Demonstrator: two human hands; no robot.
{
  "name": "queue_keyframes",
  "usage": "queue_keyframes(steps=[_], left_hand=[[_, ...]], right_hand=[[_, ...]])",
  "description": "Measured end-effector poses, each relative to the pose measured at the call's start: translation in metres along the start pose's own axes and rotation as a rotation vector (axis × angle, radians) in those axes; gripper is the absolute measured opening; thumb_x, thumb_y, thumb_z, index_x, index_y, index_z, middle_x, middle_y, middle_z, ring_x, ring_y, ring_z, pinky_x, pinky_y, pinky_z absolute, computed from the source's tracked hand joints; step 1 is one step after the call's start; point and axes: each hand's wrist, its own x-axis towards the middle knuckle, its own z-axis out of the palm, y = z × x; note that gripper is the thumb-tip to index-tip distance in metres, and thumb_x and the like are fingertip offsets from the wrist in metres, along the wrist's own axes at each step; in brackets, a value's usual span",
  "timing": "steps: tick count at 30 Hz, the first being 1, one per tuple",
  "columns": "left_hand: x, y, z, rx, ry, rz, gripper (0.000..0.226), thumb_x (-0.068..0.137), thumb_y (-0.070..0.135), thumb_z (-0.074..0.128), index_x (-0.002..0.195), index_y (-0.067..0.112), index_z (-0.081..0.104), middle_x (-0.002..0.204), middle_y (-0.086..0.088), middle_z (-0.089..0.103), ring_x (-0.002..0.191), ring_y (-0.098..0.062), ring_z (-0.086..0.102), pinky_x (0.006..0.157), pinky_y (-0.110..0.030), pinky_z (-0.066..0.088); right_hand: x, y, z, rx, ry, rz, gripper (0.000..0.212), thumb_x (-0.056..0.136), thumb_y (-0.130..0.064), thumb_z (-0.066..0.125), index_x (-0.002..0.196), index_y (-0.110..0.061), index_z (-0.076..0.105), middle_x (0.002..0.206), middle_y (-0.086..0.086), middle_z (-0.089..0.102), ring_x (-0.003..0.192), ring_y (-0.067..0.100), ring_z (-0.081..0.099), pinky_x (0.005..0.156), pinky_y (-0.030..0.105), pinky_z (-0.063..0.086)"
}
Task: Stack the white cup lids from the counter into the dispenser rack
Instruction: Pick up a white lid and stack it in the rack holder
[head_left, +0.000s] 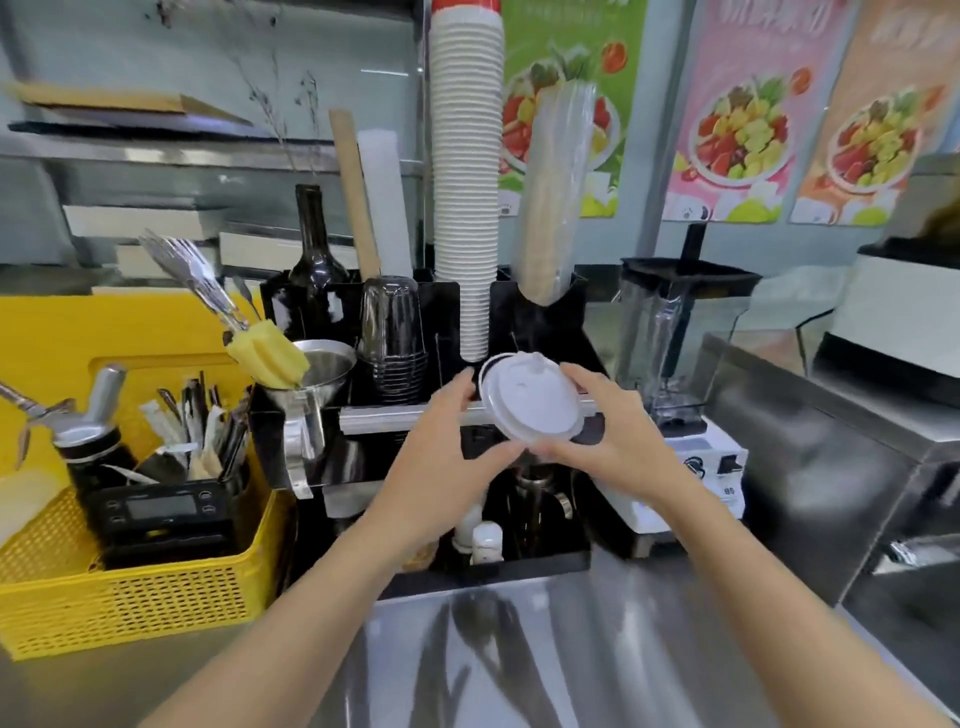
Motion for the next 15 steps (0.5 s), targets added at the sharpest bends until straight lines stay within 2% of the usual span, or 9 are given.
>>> queue_keyframes(steps=[1, 2, 4, 5, 9, 13, 15], left_hand=[[0.012, 0.002, 0.003, 0.015, -0.019, 0.019, 0.081, 0.078, 0.037, 0.067, 0.143, 0.024, 0.019, 0.147, 0.009, 0.029, 0.133, -0.007, 0.029, 0.109, -0.026, 0.024], [0.024, 0.004, 0.005, 0.033, -0.038, 0.040, 0.085, 0.077, 0.037, 0.068, 0.143, 0.023, 0.018, 0.149, 0.007, 0.026, 0.135, -0.008, 0.027, 0.109, -0.026, 0.023], [0.050, 0.008, 0.010, 0.049, -0.077, 0.039, 0.084, 0.074, 0.039, 0.071, 0.142, 0.020, 0.024, 0.148, 0.003, 0.031, 0.134, -0.011, 0.031, 0.106, -0.025, 0.024], [0.063, 0.009, 0.013, 0.030, -0.102, 0.017, 0.082, 0.074, 0.038, 0.072, 0.140, 0.019, 0.029, 0.146, 0.001, 0.037, 0.132, -0.012, 0.034, 0.105, -0.025, 0.026], [0.105, 0.010, 0.029, 0.012, -0.134, 0.028, 0.062, 0.074, 0.023, 0.074, 0.128, 0.017, 0.044, 0.131, -0.002, 0.054, 0.116, -0.009, 0.046, 0.094, -0.024, 0.032], [0.134, -0.001, 0.044, 0.054, -0.104, 0.047, 0.051, 0.074, 0.020, 0.074, 0.120, 0.017, 0.051, 0.122, -0.001, 0.059, 0.113, -0.016, 0.053, 0.092, -0.027, 0.039], [0.143, -0.012, 0.052, 0.114, -0.132, 0.040, 0.049, 0.075, 0.021, 0.073, 0.119, 0.016, 0.052, 0.120, -0.001, 0.060, 0.112, -0.018, 0.054, 0.093, -0.031, 0.042]], right_hand=[[0.007, 0.006, -0.008, -0.019, -0.012, 0.011, 0.070, 0.068, -0.030, 0.079, 0.128, -0.021, 0.043, 0.115, -0.015, 0.045, 0.110, 0.005, 0.040, 0.097, 0.008, 0.027], [0.014, 0.013, -0.016, -0.047, -0.021, 0.011, 0.069, 0.069, -0.031, 0.078, 0.127, -0.019, 0.044, 0.117, -0.011, 0.045, 0.112, 0.010, 0.042, 0.100, 0.016, 0.030], [0.030, 0.026, -0.030, -0.119, -0.035, 0.014, 0.068, 0.069, -0.037, 0.077, 0.126, -0.018, 0.046, 0.121, -0.004, 0.047, 0.114, 0.015, 0.043, 0.102, 0.035, 0.034], [0.037, 0.031, -0.037, -0.151, -0.038, 0.022, 0.071, 0.068, -0.041, 0.076, 0.128, -0.018, 0.046, 0.124, -0.002, 0.048, 0.116, 0.016, 0.043, 0.102, 0.038, 0.035], [0.061, 0.049, -0.052, -0.158, -0.016, 0.060, 0.071, 0.068, -0.046, 0.073, 0.128, -0.022, 0.044, 0.130, -0.001, 0.049, 0.117, 0.016, 0.043, 0.095, 0.030, 0.036], [0.079, 0.069, -0.048, -0.188, -0.040, 0.117, 0.071, 0.065, -0.056, 0.070, 0.125, -0.025, 0.048, 0.128, -0.002, 0.051, 0.122, 0.022, 0.039, 0.099, 0.039, 0.037], [0.085, 0.078, -0.044, -0.177, -0.064, 0.131, 0.067, 0.068, -0.051, 0.070, 0.126, -0.024, 0.047, 0.128, -0.002, 0.050, 0.124, 0.023, 0.030, 0.099, 0.039, 0.032]])
